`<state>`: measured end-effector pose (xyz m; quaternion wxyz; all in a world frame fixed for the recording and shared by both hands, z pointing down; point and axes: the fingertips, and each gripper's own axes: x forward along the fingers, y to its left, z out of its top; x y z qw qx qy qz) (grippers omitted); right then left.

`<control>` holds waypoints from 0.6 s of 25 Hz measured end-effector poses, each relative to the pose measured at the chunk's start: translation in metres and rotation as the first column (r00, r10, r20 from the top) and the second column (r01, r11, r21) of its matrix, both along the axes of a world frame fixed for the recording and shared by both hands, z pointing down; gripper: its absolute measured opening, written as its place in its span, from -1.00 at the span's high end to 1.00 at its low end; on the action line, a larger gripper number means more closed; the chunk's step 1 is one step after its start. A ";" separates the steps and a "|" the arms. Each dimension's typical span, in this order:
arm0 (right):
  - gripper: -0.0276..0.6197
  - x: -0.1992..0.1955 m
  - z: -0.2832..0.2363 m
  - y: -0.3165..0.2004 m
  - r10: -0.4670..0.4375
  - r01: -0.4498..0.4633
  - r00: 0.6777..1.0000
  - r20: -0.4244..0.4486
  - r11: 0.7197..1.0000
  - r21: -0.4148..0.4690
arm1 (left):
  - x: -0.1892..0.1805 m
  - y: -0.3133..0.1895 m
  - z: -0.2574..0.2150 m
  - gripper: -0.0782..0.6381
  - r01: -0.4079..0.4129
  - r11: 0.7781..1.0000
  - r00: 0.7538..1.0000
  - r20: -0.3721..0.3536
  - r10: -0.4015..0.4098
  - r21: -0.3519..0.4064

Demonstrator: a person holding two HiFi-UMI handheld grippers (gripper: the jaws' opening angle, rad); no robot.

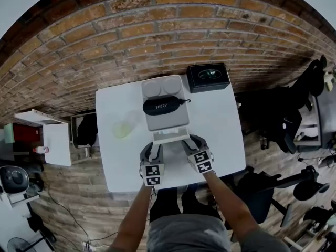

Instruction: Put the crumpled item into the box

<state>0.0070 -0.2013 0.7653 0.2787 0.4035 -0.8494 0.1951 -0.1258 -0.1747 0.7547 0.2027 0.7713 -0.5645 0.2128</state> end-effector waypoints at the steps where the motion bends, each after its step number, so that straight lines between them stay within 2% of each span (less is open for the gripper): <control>1: 0.40 0.000 0.000 -0.001 0.000 0.000 1.000 -0.002 1.000 0.000 | 0.000 -0.001 0.000 0.37 0.002 1.000 1.000 -0.001 -0.002 0.000; 15: 0.40 0.000 0.002 -0.012 0.008 -0.008 1.000 -0.011 1.000 -0.008 | 0.000 -0.011 0.001 0.37 0.005 1.000 1.000 -0.005 -0.005 -0.001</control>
